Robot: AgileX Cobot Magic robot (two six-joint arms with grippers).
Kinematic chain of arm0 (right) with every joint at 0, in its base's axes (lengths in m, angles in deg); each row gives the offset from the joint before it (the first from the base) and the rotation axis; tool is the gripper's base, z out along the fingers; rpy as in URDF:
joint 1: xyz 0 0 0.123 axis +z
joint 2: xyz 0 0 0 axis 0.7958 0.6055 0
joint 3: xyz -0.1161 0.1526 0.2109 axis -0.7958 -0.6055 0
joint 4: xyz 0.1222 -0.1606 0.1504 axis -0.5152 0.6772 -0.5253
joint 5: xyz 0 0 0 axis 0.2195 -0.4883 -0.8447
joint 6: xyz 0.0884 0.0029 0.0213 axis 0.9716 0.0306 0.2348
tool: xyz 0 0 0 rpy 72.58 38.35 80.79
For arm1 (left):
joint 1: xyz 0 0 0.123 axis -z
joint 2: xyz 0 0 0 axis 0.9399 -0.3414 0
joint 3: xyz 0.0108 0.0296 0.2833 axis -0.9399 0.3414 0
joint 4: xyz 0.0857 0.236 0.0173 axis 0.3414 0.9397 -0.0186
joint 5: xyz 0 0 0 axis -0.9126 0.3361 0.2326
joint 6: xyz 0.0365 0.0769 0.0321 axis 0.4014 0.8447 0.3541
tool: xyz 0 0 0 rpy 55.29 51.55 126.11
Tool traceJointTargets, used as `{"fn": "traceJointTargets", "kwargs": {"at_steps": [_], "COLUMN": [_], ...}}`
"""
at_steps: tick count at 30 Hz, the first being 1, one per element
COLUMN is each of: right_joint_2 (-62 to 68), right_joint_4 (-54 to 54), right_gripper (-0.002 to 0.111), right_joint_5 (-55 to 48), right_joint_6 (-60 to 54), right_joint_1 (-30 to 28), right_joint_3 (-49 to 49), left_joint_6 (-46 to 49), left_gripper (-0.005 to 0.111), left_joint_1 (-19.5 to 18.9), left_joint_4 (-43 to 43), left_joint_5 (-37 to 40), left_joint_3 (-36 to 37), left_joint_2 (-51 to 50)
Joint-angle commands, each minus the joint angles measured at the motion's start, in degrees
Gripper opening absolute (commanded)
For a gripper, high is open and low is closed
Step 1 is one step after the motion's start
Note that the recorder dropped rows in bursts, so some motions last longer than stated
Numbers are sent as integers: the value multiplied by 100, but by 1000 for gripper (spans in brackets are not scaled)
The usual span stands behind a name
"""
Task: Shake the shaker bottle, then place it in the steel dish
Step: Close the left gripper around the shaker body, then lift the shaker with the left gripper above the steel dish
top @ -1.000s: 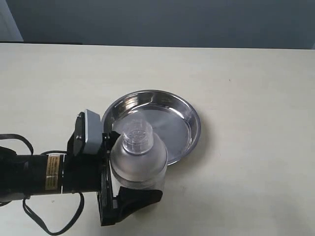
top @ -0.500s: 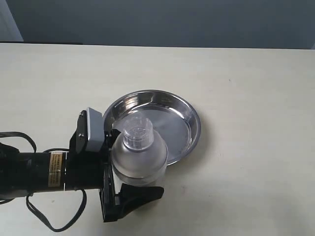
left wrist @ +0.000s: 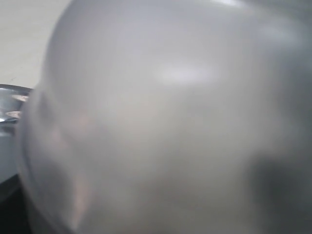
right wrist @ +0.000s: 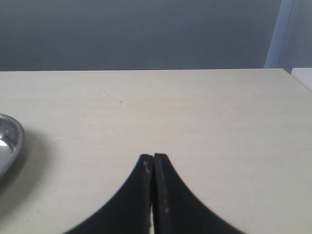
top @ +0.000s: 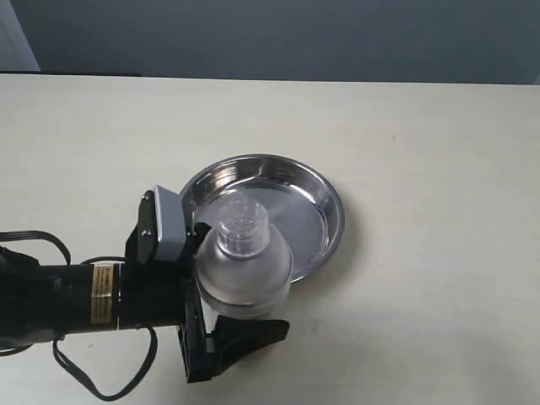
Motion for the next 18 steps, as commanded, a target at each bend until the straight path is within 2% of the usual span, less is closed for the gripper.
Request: {"fn": "traceJointTargets", "kwargs": {"at_steps": [1, 3, 5, 9, 11, 14, 18], "right_joint_2": [-25, -25, -25, -25, -25, -25, -25], "right_joint_4": [1, 1, 1, 1, 1, 1, 1], "right_gripper": [-1, -1, -1, -1, -1, -1, -1], "right_joint_5": [49, 49, 49, 49, 49, 49, 49], "right_joint_6": [0, 0, 0, 0, 0, 0, 0], "right_joint_1": [23, 23, 23, 23, 23, 23, 23], "right_joint_3": [-12, -12, -12, -12, -12, -12, -12], "left_joint_6": [35, -3, -17, -137, -137, -137, -115], "left_gripper": [95, 95, 90, 64, 56, 50, 50], "left_joint_1": [90, 90, 90, 93, 93, 93, 93], "left_joint_4": [-188, -177, -80, 34, 21, -62, -99], "left_joint_5": [-47, -47, -47, -47, -47, -47, -47], "left_joint_3": [-12, -27, -52, -78, -78, -78, -78], "left_joint_2": [-110, -223, -348, -357, -342, -332, -332]}}
